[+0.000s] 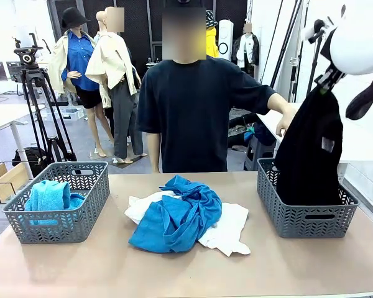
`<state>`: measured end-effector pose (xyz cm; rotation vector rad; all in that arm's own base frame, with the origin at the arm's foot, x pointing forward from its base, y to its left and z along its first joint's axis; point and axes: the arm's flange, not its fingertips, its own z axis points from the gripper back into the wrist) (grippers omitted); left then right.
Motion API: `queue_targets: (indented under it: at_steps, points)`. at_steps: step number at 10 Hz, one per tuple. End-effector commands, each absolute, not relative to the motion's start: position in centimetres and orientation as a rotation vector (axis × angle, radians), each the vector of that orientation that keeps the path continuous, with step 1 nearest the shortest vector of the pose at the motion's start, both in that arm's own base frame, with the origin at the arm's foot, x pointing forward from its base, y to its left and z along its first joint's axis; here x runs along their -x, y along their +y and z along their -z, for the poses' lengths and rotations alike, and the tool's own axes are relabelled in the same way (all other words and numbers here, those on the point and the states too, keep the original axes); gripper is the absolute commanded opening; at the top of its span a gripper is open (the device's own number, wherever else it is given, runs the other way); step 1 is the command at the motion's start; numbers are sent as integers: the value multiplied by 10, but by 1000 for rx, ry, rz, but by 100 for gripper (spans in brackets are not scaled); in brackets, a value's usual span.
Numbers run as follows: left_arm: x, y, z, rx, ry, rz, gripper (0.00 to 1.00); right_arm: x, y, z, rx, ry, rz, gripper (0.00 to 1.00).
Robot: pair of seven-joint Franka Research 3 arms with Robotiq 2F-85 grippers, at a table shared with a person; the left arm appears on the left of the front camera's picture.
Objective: Sort the tops and bottoms.
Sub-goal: Sort the clothes according to human instructions.
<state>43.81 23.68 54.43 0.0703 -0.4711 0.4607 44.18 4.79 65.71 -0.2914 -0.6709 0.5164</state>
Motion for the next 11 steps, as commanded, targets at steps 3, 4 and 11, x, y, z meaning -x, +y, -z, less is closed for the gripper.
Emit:
queue_targets:
  at_steps: [3, 4, 11]
  points:
    - [-437, 237, -544, -73, -466, -448, 100, -428, 72, -584, 160, -577, -549, 0]
    - [-437, 237, -544, -73, -466, -448, 100, -424, 79, -563, 194, -562, -559, 0]
    - [-437, 237, -544, -73, -466, -448, 100, -414, 79, -466, 350, -498, -653, 0]
